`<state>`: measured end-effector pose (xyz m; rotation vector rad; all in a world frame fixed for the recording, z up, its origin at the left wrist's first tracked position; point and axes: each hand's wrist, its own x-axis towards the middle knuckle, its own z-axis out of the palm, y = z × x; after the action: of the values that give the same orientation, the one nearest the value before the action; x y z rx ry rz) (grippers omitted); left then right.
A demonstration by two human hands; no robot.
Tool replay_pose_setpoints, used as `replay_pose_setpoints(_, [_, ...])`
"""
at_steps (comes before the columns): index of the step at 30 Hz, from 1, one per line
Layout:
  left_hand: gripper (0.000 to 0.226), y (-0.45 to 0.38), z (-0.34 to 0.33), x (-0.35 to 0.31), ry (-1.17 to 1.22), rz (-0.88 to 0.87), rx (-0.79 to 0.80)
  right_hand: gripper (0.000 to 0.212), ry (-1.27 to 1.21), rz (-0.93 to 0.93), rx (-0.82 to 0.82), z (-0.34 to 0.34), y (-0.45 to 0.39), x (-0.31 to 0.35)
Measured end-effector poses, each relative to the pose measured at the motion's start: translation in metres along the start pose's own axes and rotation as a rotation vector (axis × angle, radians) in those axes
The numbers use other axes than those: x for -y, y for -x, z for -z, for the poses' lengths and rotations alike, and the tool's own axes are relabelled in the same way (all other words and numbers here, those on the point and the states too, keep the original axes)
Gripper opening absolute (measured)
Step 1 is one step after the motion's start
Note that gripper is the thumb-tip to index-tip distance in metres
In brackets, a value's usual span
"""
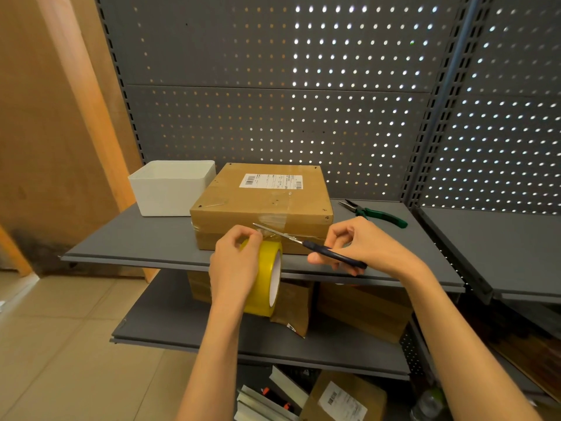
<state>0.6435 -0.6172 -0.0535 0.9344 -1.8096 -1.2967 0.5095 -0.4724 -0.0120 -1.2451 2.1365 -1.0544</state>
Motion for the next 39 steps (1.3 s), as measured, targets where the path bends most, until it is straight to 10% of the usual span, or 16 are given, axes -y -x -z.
replay_pose_setpoints(23, [0.01, 0.0, 0.035, -0.013, -0.11, -0.095, -0.08, 0.04, -0.086, -0.101, -0.703, 0.006, -0.004, -0.02])
replay_pose_setpoints(39, [0.015, 0.003, 0.03, -0.009, -0.175, -0.149, -0.023, 0.028, 0.547, -0.432, -0.649, -0.014, -0.005, -0.051])
